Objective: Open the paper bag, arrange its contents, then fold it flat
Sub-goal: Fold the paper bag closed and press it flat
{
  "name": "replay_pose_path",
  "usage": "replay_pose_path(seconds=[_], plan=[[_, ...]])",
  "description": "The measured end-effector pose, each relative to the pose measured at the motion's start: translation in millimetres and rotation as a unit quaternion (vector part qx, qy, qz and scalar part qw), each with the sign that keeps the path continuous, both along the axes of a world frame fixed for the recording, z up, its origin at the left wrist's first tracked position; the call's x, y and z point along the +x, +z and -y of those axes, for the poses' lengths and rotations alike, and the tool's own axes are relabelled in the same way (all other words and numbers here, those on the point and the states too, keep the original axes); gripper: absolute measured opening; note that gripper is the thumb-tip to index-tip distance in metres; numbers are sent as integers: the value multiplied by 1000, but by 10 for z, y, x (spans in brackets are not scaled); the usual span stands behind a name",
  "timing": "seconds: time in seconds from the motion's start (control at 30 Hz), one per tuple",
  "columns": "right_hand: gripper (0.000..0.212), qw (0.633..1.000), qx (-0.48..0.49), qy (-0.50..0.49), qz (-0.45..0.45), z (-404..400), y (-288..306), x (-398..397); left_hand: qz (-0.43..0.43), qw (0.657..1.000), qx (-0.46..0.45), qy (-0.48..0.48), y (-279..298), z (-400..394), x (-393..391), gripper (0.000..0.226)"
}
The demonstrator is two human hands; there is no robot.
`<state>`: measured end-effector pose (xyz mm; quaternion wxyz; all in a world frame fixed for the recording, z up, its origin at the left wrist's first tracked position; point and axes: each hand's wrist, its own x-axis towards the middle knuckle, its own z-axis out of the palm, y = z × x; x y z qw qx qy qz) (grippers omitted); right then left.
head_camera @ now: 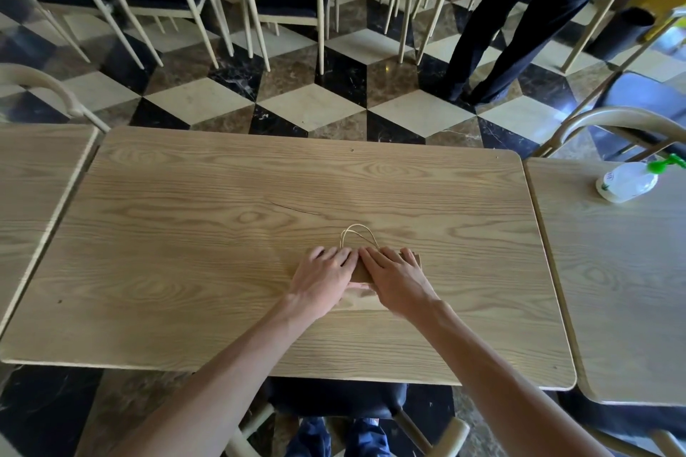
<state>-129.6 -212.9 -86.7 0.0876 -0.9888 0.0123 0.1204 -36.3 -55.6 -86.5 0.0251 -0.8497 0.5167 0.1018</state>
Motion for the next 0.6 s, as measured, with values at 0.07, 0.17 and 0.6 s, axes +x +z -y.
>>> replay_pose_path(seconds=[0.07,0.17,0.6], plan=[[63,1000,-10,-4,-3,-15,-20,-11,5,1000,16,3,-8,5,-8,67],[71,1000,-2,-18,-13,-32,-37,-43,11,1000,24,-6,-7,12,-21,70],[81,994,93,-29,-40,113,-180,-103,-74,996,-42,33,-140,-73,-20,68]])
